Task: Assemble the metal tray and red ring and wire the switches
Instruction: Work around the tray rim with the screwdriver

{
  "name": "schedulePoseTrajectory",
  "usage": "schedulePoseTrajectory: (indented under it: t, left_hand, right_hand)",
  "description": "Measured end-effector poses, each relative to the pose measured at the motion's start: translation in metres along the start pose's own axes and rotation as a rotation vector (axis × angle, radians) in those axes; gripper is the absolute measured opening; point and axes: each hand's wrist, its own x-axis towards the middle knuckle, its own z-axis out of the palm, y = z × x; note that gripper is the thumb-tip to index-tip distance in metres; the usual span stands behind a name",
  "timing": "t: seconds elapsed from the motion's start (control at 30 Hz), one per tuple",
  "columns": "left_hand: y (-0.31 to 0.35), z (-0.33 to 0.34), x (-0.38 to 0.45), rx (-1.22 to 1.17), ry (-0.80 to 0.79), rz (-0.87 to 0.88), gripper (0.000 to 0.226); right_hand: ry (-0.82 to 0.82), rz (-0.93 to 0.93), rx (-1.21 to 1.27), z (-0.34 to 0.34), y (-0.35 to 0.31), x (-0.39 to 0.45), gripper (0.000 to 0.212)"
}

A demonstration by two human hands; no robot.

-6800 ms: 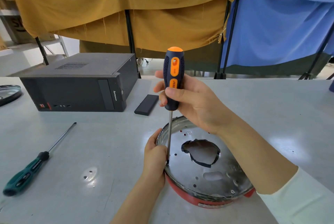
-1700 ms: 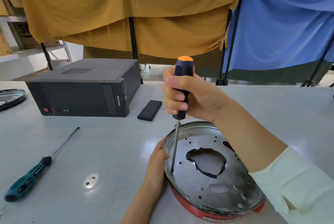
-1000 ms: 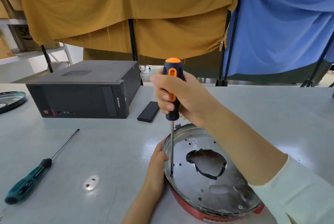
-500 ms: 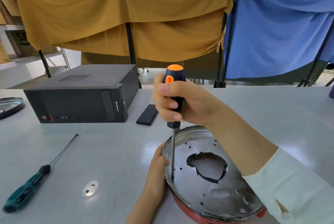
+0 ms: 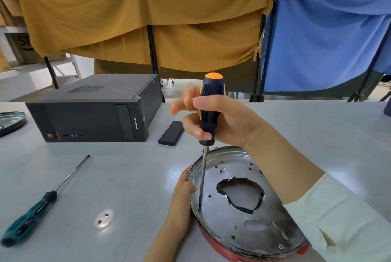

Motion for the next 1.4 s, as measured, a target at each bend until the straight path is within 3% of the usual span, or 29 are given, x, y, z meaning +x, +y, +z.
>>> schedulePoseTrajectory:
  t: [0.07, 0.2, 0.23, 0.3, 0.47, 0.53, 0.63, 0.73, 0.77, 0.83, 1.0, 1.1, 1.17, 1.3, 1.37, 1.4]
  left_hand:
    - [0.001, 0.001, -0.001, -0.001, 0.003, -0.01, 0.044]
    - [0.0, 0.001, -0.003, -0.031, -0.007, 0.005, 0.05]
    - [0.0, 0.001, -0.003, -0.039, -0.013, 0.012, 0.052]
    - [-0.001, 0.0, -0.002, -0.039, -0.018, 0.015, 0.052]
    - [-0.002, -0.001, 0.002, 0.011, 0.01, -0.034, 0.047]
    - [-0.002, 0.0, 0.002, 0.002, 0.03, -0.047, 0.047]
    - [0.0, 0.002, 0.0, -0.022, 0.038, -0.047, 0.042]
    - [0.001, 0.002, 0.0, 0.004, 0.041, -0.048, 0.046]
    - [0.001, 0.001, 0.0, 0.009, 0.04, -0.053, 0.049]
    - [0.001, 0.0, 0.001, 0.023, 0.045, -0.06, 0.05]
    - [-0.003, 0.0, 0.002, -0.007, 0.017, -0.05, 0.044]
    - [-0.003, 0.0, 0.002, -0.042, 0.024, -0.039, 0.044]
    - [-0.003, 0.001, 0.001, -0.049, 0.026, -0.04, 0.039]
    - [-0.001, 0.002, 0.0, -0.057, 0.026, -0.025, 0.046]
    - [0.0, 0.002, 0.0, -0.059, 0.026, -0.028, 0.047]
    - [0.0, 0.002, 0.001, -0.057, 0.021, -0.022, 0.046]
  right_hand:
    - [0.115, -0.017, -0.063, 0.007, 0.003, 0.005, 0.018]
    - [0.696, -0.095, -0.385, 0.021, 0.018, 0.014, 0.024]
    - [0.756, -0.098, -0.43, 0.022, 0.018, 0.014, 0.023]
    - [0.67, -0.043, -0.388, 0.019, 0.012, 0.012, 0.024]
    - [0.077, 0.07, -0.182, 0.006, -0.011, 0.005, 0.009]
    - [0.029, 0.045, -0.167, 0.008, -0.011, 0.004, 0.01]
    - [0.28, 0.009, -0.197, 0.018, 0.0, 0.011, 0.036]
    - [0.713, -0.097, -0.314, 0.027, 0.016, 0.017, 0.031]
    - [0.765, -0.116, -0.347, 0.028, 0.018, 0.018, 0.029]
    - [0.692, -0.078, -0.353, 0.023, 0.014, 0.016, 0.026]
    - [0.045, 0.049, -0.009, 0.005, -0.005, 0.007, 0.003]
    - [-0.049, 0.05, 0.034, 0.005, -0.005, 0.005, 0.017]
    - [0.11, 0.036, -0.044, 0.01, 0.0, 0.008, 0.03]
    - [0.78, -0.113, -0.272, 0.023, 0.02, 0.014, 0.031]
    - [0.857, -0.148, -0.329, 0.02, 0.022, 0.013, 0.027]
    - [0.78, -0.125, -0.306, 0.017, 0.018, 0.013, 0.024]
